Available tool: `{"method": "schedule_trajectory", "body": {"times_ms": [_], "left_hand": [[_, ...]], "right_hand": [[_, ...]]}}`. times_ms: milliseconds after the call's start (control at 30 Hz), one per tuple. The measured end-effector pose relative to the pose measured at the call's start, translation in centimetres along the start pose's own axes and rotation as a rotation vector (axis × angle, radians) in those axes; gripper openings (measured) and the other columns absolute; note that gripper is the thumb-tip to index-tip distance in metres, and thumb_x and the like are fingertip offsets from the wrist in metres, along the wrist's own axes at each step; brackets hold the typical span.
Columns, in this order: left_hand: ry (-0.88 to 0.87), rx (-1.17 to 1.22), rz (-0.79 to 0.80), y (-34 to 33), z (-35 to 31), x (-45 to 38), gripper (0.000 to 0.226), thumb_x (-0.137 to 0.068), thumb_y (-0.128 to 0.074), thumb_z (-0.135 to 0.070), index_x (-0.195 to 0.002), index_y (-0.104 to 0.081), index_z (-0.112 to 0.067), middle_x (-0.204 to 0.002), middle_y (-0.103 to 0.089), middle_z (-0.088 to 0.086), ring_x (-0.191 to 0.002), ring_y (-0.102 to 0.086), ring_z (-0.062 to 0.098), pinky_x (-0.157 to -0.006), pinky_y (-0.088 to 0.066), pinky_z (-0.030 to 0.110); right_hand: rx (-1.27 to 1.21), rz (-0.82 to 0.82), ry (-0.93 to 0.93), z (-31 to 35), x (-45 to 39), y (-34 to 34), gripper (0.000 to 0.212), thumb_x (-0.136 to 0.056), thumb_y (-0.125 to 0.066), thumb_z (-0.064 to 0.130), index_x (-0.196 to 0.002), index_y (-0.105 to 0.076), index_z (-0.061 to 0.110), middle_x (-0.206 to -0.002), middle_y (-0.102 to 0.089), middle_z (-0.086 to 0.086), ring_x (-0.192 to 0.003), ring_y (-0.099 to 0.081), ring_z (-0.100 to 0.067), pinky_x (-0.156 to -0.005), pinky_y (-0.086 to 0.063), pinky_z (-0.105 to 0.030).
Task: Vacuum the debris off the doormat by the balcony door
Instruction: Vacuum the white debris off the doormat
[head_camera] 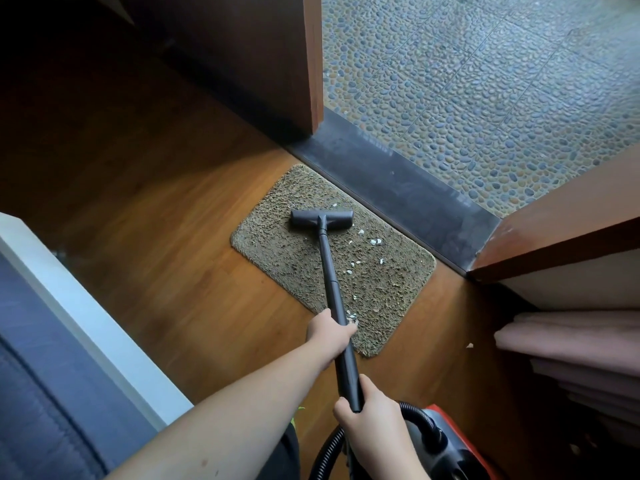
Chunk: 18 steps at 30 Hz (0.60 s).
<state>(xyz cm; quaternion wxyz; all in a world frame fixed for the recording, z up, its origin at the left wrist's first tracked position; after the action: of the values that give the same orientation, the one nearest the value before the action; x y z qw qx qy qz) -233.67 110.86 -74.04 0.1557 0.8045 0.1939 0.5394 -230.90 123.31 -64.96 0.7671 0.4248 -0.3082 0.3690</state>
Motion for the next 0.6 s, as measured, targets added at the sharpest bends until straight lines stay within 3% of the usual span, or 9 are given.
{"method": "schedule_trajectory", "body": {"times_ms": [100, 167, 233, 333, 433, 533, 600], "left_hand": [[0.004, 0.006, 0.01, -0.8, 0.2, 0.9, 0.035, -0.081, -0.067, -0.034, -0.109, -0.059, -0.015, -0.099, -0.062, 0.002, -0.081, -0.054, 0.021, -0.067, -0.039, 0.024], [0.002, -0.01, 0.013, -1.3, 0.3, 1.4, 0.033, -0.082, -0.066, -0.034, -0.108, -0.058, -0.017, -0.107, -0.065, 0.005, -0.083, -0.054, 0.021, -0.068, -0.039, 0.023], [0.002, -0.019, 0.014, -1.7, 0.3, 1.6, 0.041, -0.083, -0.065, -0.035, -0.119, -0.057, -0.017, -0.117, -0.064, 0.005, -0.094, -0.057, 0.023, -0.071, -0.037, 0.022], [-0.002, -0.016, 0.012, -2.0, 0.1, 1.7, 0.051, -0.085, -0.065, -0.034, -0.13, -0.054, -0.015, -0.125, -0.062, 0.005, -0.11, -0.059, 0.023, -0.074, -0.036, 0.021], [-0.018, -0.02, 0.011, -1.7, -0.4, 1.2, 0.058, -0.085, -0.065, -0.033, -0.137, -0.049, -0.013, -0.132, -0.058, 0.006, -0.117, -0.057, 0.024, -0.078, -0.036, 0.02], [-0.028, -0.029, 0.011, -1.0, -1.4, 0.2, 0.053, -0.085, -0.065, -0.032, -0.133, -0.053, -0.012, -0.123, -0.062, 0.006, -0.1, -0.057, 0.025, -0.075, -0.038, 0.021], [-0.039, -0.04, 0.006, -0.4, -2.1, -0.6, 0.051, -0.085, -0.066, -0.031, -0.131, -0.054, -0.011, -0.124, -0.062, 0.007, -0.103, -0.058, 0.026, -0.075, -0.038, 0.021]], "right_hand": [[-0.027, 0.015, -0.047, -0.9, 0.6, 0.0, 0.019, -0.08, -0.053, 0.034, -0.081, -0.042, 0.019, -0.071, -0.059, -0.005, -0.064, -0.058, -0.02, -0.058, -0.047, -0.019], [-0.048, 0.007, -0.073, -1.6, 1.0, -0.1, 0.021, -0.077, -0.053, 0.036, -0.085, -0.047, 0.018, -0.075, -0.064, -0.01, -0.066, -0.065, -0.026, -0.066, -0.055, -0.03], [-0.046, 0.009, -0.089, -2.0, 1.3, 0.0, 0.024, -0.075, -0.053, 0.038, -0.088, -0.049, 0.019, -0.076, -0.066, -0.01, -0.067, -0.066, -0.027, -0.068, -0.056, -0.032], [-0.059, -0.003, -0.105, -2.2, 1.4, 0.0, 0.024, -0.074, -0.052, 0.039, -0.088, -0.049, 0.019, -0.075, -0.066, -0.009, -0.067, -0.066, -0.026, -0.066, -0.056, -0.031], [-0.064, -0.035, -0.074, -1.8, 1.0, 0.1, 0.019, -0.079, -0.054, 0.036, -0.087, -0.049, 0.019, -0.07, -0.061, -0.005, -0.068, -0.061, -0.021, -0.054, -0.044, -0.016], [-0.045, -0.067, -0.017, -0.9, -0.1, 0.4, 0.016, -0.083, -0.052, 0.034, -0.09, -0.051, 0.019, -0.07, -0.058, 0.0, -0.063, -0.053, -0.011, -0.053, -0.04, -0.013], [-0.048, -0.078, -0.004, -0.1, -1.0, 0.6, 0.014, -0.084, -0.052, 0.033, -0.087, -0.05, 0.02, -0.07, -0.057, 0.001, -0.061, -0.05, -0.009, -0.053, -0.04, -0.013]]}}
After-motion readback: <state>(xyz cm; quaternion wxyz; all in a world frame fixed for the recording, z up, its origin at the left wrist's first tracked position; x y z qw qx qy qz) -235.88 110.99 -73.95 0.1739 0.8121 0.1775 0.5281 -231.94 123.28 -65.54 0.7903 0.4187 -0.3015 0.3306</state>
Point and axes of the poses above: each hand's wrist, its own x-axis away from the middle knuckle, its own y-axis out of the back of the hand, z = x × y, the point moved 1 cm from there along -x, towards the middle knuckle
